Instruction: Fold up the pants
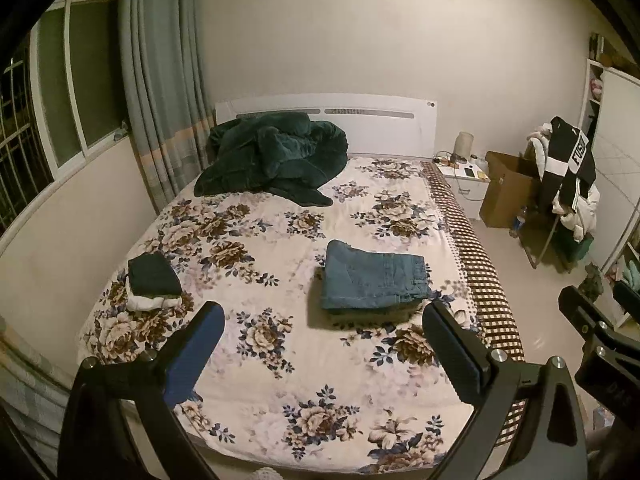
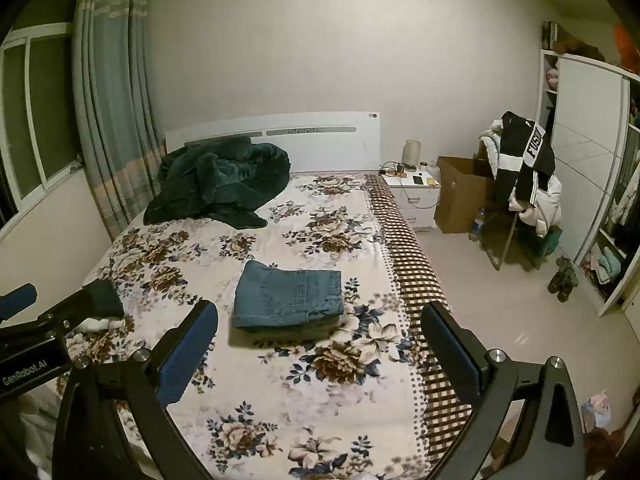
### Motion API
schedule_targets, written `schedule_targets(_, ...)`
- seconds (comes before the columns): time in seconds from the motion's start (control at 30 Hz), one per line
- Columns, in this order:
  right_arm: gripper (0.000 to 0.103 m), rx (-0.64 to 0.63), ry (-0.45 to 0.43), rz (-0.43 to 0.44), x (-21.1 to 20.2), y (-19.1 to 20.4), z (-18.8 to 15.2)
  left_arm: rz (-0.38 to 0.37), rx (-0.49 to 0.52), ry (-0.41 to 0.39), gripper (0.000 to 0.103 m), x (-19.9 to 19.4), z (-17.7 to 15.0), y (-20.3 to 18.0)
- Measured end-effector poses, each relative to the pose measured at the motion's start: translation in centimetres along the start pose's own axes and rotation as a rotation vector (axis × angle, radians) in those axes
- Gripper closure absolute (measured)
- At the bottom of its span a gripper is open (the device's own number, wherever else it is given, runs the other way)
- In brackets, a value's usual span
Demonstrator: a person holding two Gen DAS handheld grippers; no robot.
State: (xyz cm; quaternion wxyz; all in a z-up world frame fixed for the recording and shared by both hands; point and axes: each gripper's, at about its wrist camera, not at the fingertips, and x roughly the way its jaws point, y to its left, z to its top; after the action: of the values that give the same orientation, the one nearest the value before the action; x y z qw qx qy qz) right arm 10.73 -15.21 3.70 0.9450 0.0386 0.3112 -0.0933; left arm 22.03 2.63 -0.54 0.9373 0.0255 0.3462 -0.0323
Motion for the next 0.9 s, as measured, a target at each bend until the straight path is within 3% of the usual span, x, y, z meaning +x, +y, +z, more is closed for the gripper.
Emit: schedule_targets(0.9,0.000,-0.002,0.015,0.010,1.2,-0.7,0.3,0.017,0.013,0.007,0.002,0.1,0.2,-0.4)
